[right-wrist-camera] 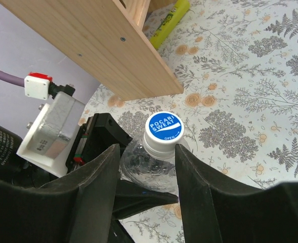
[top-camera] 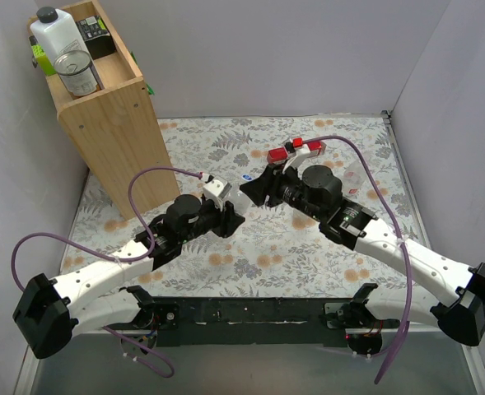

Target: Unscrew the bottle caps

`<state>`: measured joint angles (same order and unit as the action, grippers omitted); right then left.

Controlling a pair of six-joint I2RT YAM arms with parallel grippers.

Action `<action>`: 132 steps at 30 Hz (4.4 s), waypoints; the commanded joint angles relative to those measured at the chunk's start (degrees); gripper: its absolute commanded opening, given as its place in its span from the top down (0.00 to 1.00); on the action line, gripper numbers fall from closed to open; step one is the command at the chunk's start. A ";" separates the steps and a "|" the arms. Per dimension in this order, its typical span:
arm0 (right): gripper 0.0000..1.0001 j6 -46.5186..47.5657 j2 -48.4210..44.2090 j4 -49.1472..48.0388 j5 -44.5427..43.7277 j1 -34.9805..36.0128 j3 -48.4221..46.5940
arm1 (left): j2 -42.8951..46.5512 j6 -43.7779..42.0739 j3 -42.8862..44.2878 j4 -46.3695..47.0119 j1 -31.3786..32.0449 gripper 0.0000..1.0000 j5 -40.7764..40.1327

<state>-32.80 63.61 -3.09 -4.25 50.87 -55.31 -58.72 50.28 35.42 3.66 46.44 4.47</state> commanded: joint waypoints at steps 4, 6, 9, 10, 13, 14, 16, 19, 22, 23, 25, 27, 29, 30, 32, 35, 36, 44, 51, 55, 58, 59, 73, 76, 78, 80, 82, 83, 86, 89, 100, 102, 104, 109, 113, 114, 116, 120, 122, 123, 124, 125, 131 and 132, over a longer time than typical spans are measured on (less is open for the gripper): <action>0.45 0.36 1.68 -4.38 0.65 0.37 -3.84 | -0.08 -0.97 2.29 0.03 0.85 0.91 -1.04; 0.45 0.63 2.12 -4.38 0.91 0.37 -4.45 | -0.08 -0.98 2.20 0.03 1.02 0.91 -1.13; 0.46 0.54 3.09 -4.29 1.17 0.37 -4.90 | -0.08 -1.15 2.20 0.12 1.29 0.91 -1.22; 0.46 0.54 3.44 -4.38 1.17 0.37 -4.81 | -0.08 -1.24 2.20 0.03 1.38 0.91 -1.30; 0.46 0.63 4.06 -4.73 1.00 0.37 -5.16 | -0.08 -1.33 2.29 -0.06 1.64 0.92 -1.39; 0.46 0.63 4.32 -4.56 0.91 0.37 -5.33 | -0.17 -1.33 2.29 -0.06 1.73 0.92 -1.39; 0.46 0.72 4.85 -4.38 0.65 0.37 -5.86 | -0.17 -1.41 2.29 -0.06 1.90 0.91 -1.57; 0.46 0.72 5.64 -3.76 0.38 0.37 -6.48 | -0.17 -1.41 2.37 -0.15 2.08 0.92 -1.57; 0.47 0.72 6.08 -3.94 0.21 0.37 -6.57 | -0.08 -1.50 2.37 -0.23 2.26 0.92 -1.83; 0.48 0.72 6.26 -3.85 0.30 0.37 -6.57 | -0.08 -1.50 2.37 -0.32 2.17 0.92 -1.92; 0.52 0.72 6.17 -4.02 0.38 0.37 -6.39 | 0.01 -1.50 2.37 -0.32 2.34 0.92 -1.92; 0.64 0.80 5.91 -4.20 0.65 0.37 -6.04 | 0.01 -1.33 2.37 -0.32 2.34 0.92 -1.83; 0.71 1.15 5.56 -4.46 1.08 0.37 -5.43 | 0.36 -0.98 2.20 0.03 2.34 0.92 -1.57; 0.75 1.42 5.29 -4.90 1.52 0.28 -5.16 | 0.45 -0.89 1.94 0.38 2.26 0.92 -1.22; 0.79 2.12 4.77 -6.39 3.36 0.11 -3.85 | 0.80 -0.62 1.76 0.91 2.17 0.92 -0.43; 0.83 3.79 3.71 -7.45 6.07 -0.42 -2.79 | 1.06 -0.62 1.32 1.87 2.17 0.92 2.03; 0.84 4.84 3.36 -7.72 7.92 -0.77 -2.35 | 1.41 -0.54 1.23 2.22 2.08 0.92 2.73; 0.89 9.41 -0.50 -11.14 23.19 -4.80 0.99 | 4.22 -0.62 -0.53 8.72 -0.64 0.92 22.20; 0.90 11.00 -2.70 -17.11 47.21 -10.97 2.84 | 3.79 1.13 -1.14 14.44 -2.40 0.92 43.22; 0.90 14.15 -3.41 -17.39 55.22 -11.50 2.49 | 2.38 2.18 -0.70 15.58 -2.75 0.92 47.03; 0.89 17.14 -3.67 -15.28 58.91 -11.41 1.96 | 1.68 2.37 -0.61 15.68 -2.93 0.92 47.91; 0.89 17.85 -3.76 -14.58 59.35 -11.50 1.87 | 1.59 2.36 -0.44 15.59 -2.84 0.92 48.09; 0.18 19.96 -7.80 -3.77 47.41 -14.22 0.20 | 2.12 0.08 0.35 10.23 -2.84 0.92 35.35; 0.13 19.44 -8.68 -1.22 43.81 -14.75 0.11 | 2.56 -0.18 0.70 9.09 -2.93 0.92 31.22; 0.12 17.34 -9.21 -0.60 40.39 -14.84 0.03 | 2.73 -0.36 0.88 7.94 -2.84 0.92 27.55; 0.12 15.84 -9.39 -0.34 35.14 -14.84 0.02 | 2.73 -0.19 1.14 6.72 -2.93 0.92 24.02; 0.17 11.90 -10.00 -0.42 31.25 -14.84 0.46 | 2.30 0.08 1.49 5.40 -2.84 0.92 17.99; 0.20 10.05 -10.00 -1.21 29.06 -14.75 0.81 | 1.94 0.51 1.84 4.00 -2.84 0.93 16.12; 0.37 3.72 -9.65 -4.20 25.45 -13.97 1.61 | 0.80 1.13 2.55 2.06 -2.84 0.95 11.18; 0.43 2.30 -7.11 -4.20 21.50 -11.59 0.21 | -0.25 1.40 2.90 1.00 -2.93 0.94 9.68; 0.44 2.30 -1.57 -4.56 19.19 -7.90 -2.87 | -1.05 1.14 3.52 0.29 -2.84 0.94 10.21; 0.43 2.65 -1.30 -4.47 18.58 -7.72 -3.23 | -1.13 1.13 3.43 0.38 -2.93 0.94 10.30; 0.42 2.91 -0.95 -4.55 18.23 -7.63 -3.49 | -1.31 1.13 3.43 0.29 -2.93 0.94 10.12; 0.41 3.26 0.19 -4.90 18.84 -7.37 -4.19 | -1.49 1.05 3.52 0.29 -2.84 0.94 10.64; 0.41 3.35 1.42 -4.56 20.16 -7.37 -5.07 | -1.31 0.96 3.43 0.47 -2.75 0.94 10.82; 0.41 3.44 1.77 -4.38 20.33 -7.37 -5.33 | -1.31 0.96 3.52 0.47 -2.75 0.94 10.82; 0.41 3.44 2.30 -4.11 20.86 -7.37 -5.69 | -1.22 0.96 3.43 0.38 -2.75 0.94 10.91; 0.41 3.35 2.65 -5.08 21.13 -7.37 -5.60 | -1.57 0.96 3.43 0.47 -2.84 0.94 11.18; 0.41 3.44 3.18 -5.43 21.30 -7.28 -6.12 | -1.75 1.05 3.52 0.47 -2.75 0.94 11.44; 0.41 3.44 3.36 -5.43 21.39 -7.28 -6.39 | -1.84 0.96 3.43 0.47 -2.75 0.94 11.53; 0.41 3.44 3.62 -5.52 21.56 -7.28 -6.56 | -2.10 0.96 3.52 0.38 -2.58 0.94 11.53; 0.41 3.44 4.32 -5.69 21.74 -7.19 -7.09 | -2.19 0.96 3.60 0.38 -2.49 0.94 11.53; 0.41 3.09 6.87 -6.84 22.71 -6.58 -7.88 | -2.45 0.87 3.60 0.38 -2.14 0.94 11.53; 0.41 3.00 7.13 -6.93 22.71 -6.23 -8.06 | -2.54 0.87 3.60 0.38 -2.14 0.94 11.44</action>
<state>-29.74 69.56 -5.08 15.59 43.16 -60.23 -60.95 51.88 36.60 3.38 43.53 15.35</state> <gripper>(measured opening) 0.591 0.355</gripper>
